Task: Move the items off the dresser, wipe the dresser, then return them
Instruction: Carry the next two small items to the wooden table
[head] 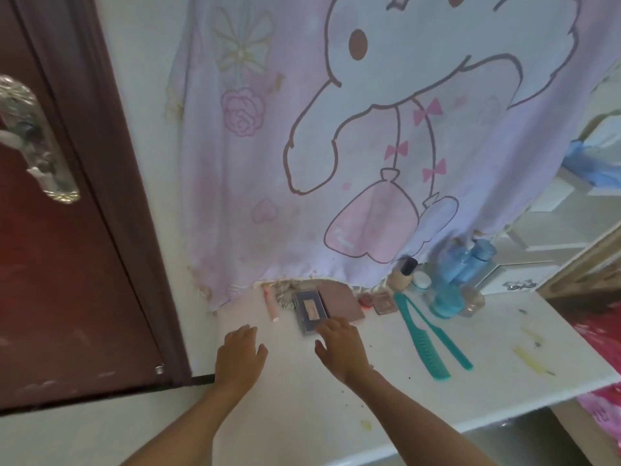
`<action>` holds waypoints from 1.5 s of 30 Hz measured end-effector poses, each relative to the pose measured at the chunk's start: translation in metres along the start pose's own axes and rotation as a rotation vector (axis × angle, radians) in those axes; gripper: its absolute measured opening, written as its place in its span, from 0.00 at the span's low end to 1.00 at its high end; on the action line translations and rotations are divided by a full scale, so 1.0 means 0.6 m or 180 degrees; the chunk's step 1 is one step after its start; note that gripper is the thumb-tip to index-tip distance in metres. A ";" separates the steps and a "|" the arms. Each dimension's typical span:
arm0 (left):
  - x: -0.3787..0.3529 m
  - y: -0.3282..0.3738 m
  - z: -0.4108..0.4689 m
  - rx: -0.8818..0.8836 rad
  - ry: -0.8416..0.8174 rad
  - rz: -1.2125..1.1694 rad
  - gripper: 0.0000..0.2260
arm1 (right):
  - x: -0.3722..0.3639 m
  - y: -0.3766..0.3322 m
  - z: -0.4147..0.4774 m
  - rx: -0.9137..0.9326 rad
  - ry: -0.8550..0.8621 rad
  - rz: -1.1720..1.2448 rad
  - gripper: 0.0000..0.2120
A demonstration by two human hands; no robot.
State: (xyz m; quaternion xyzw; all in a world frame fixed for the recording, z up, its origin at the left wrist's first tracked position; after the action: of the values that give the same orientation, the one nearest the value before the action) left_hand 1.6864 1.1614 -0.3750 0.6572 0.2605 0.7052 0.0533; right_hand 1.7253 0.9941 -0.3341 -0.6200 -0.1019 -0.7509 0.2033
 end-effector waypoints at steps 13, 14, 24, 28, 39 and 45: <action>-0.049 0.040 0.104 0.0803 0.0284 0.0288 0.18 | -0.085 0.022 0.128 0.0745 -0.0450 0.0501 0.15; -0.052 0.042 0.111 0.0923 0.0284 0.0354 0.18 | -0.090 0.021 0.135 0.0772 -0.0538 0.0524 0.16; -0.062 0.038 0.137 0.1589 0.0289 0.0363 0.11 | -0.112 0.017 0.168 0.1276 -0.0591 0.0340 0.14; -0.045 0.025 0.110 0.1744 0.0450 0.0302 0.11 | -0.131 0.001 0.188 0.1328 -0.0849 0.0138 0.20; -0.004 -0.017 0.042 0.2122 0.0809 0.0342 0.09 | -0.133 -0.026 0.199 0.1115 -0.0708 0.0293 0.16; 0.011 -0.005 0.034 0.2155 0.0883 0.0370 0.09 | -0.079 -0.026 0.198 0.1117 -0.0129 0.0993 0.07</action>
State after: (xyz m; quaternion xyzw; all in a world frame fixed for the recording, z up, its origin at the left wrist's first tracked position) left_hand 1.7039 1.1730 -0.3705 0.5495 0.4461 0.6633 -0.2431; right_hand 1.8310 1.0647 -0.3535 -0.5985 -0.1379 -0.6685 0.4195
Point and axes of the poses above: each hand's wrist, its own z-axis towards the middle knuckle, its own x-axis out of the back of the hand, y = z × x, the point moved 5 cm from there along z, towards the middle knuckle, and after that the axes turned 13 degrees about y, right-handed, at the moved point
